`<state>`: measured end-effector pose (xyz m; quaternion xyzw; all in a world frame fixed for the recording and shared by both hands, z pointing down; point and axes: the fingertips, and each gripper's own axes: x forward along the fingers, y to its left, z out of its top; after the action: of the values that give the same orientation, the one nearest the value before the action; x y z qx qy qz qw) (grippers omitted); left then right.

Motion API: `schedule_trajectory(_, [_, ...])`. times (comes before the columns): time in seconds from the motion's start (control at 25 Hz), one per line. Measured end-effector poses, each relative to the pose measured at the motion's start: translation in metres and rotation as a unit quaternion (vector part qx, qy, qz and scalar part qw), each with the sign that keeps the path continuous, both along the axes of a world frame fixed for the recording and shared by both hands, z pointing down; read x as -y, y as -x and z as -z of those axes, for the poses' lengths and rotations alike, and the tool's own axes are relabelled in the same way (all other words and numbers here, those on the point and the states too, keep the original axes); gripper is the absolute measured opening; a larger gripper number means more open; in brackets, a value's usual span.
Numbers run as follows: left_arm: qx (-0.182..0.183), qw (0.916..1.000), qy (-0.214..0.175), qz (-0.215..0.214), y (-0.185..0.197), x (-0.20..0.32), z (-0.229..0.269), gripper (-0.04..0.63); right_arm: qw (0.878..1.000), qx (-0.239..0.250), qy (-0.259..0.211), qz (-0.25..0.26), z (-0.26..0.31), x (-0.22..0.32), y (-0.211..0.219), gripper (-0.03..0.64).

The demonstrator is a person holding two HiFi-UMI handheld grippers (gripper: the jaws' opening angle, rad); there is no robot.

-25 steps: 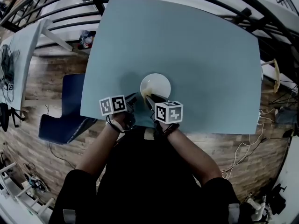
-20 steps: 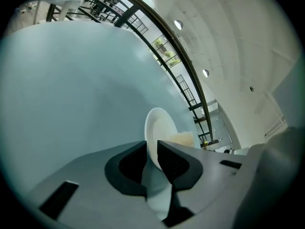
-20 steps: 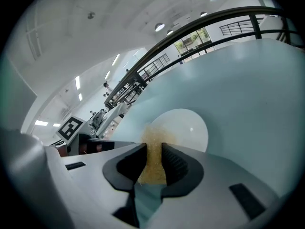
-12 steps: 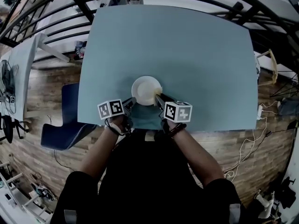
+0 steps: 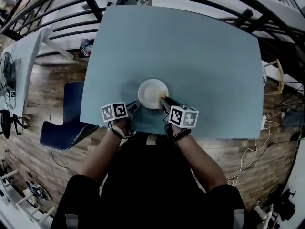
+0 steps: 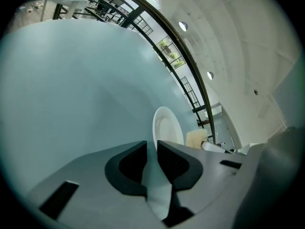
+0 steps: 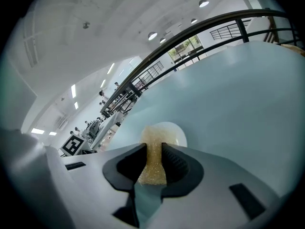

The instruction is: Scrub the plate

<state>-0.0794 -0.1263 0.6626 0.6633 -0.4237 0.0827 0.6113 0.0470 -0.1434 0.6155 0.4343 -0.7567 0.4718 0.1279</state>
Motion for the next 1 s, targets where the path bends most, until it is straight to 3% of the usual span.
schedule_trajectory(0.24, [-0.043, 0.9987, -0.002, 0.027, 0.006, 0.002, 0.009, 0.075, 0.997, 0.006, 0.009, 0.071, -0.004, -0.016, 0.063, 0.104])
schedule_trajectory(0.44, [-0.051, 0.9984, 0.001, 0.025, 0.009, 0.002, 0.008, 0.075, 0.994, 0.006, 0.018, 0.104, -0.012, -0.028, 0.092, 0.104])
schedule_trajectory(1.0, [-0.041, 0.9988, 0.01, 0.026, -0.005, -0.008, 0.006, 0.075, 0.998, -0.01, 0.014, 0.052, -0.012, -0.03, 0.023, 0.104])
